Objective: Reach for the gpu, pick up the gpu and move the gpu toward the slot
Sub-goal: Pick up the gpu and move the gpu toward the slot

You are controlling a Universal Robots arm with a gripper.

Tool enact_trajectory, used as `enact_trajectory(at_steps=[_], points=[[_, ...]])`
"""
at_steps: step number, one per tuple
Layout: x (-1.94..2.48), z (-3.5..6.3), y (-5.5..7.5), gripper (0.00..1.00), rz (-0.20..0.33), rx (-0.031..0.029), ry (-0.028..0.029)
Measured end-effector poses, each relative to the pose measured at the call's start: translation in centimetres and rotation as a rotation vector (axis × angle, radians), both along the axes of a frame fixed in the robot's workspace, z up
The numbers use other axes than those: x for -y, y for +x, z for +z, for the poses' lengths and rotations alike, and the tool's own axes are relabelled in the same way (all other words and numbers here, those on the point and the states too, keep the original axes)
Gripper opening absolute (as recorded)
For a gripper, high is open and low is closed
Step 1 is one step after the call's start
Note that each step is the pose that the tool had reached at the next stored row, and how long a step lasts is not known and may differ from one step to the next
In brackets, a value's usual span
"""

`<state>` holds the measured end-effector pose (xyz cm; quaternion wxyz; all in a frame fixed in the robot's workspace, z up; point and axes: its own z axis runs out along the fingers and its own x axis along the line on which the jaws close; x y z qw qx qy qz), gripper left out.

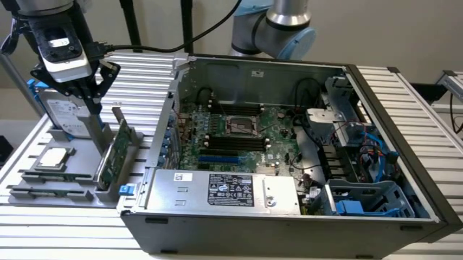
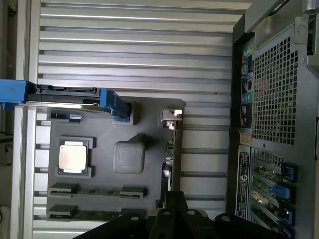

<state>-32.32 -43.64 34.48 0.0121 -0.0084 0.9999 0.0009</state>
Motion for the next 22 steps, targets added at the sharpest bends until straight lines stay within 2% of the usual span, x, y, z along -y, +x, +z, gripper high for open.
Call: enact_trajectory(at_steps=[7,10,11,13,15,16,22], points=[[0.00,0.00,0.00,0.12,0.000,0.0000,0.0000],[0.00,0.00,0.00,0.30,0.000,0.0000,0.0000],[0.00,0.00,0.00,0.30,0.000,0.0000,0.0000],[0.00,0.00,0.00,0.42,0.000,0.0000,0.0000],[0.00,0.00,0.00,0.42,0.000,0.0000,0.0000],[0.00,-0.01,0.00,0.48,0.000,0.0001,0.0000],[0.42,-0.89,-0.16,0.48,-0.003,0.0010,-0.0011]])
